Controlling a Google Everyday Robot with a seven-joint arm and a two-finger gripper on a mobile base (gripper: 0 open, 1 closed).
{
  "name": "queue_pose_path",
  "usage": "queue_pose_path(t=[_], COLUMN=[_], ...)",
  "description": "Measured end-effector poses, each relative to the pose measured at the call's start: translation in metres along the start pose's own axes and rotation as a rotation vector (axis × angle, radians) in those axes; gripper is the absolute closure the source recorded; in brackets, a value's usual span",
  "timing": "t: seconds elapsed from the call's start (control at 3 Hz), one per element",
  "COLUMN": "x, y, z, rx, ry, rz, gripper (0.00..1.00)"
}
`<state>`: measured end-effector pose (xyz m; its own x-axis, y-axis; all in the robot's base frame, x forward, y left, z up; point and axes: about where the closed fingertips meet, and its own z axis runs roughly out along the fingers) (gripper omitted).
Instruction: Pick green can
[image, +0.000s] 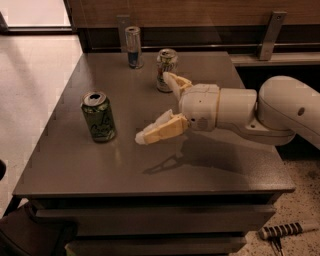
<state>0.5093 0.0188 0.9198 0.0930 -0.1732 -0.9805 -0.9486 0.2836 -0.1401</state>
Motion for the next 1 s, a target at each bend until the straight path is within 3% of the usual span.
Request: queue_pose_path(t=[0.67, 1.0], x=[0.004, 0.018], y=[0.016, 0.033], z=[0.050, 0.086], rx=[-0.013, -0.041], ry=[-0.028, -0.031], rz=[-0.029, -0.040], gripper=[0.00, 0.00])
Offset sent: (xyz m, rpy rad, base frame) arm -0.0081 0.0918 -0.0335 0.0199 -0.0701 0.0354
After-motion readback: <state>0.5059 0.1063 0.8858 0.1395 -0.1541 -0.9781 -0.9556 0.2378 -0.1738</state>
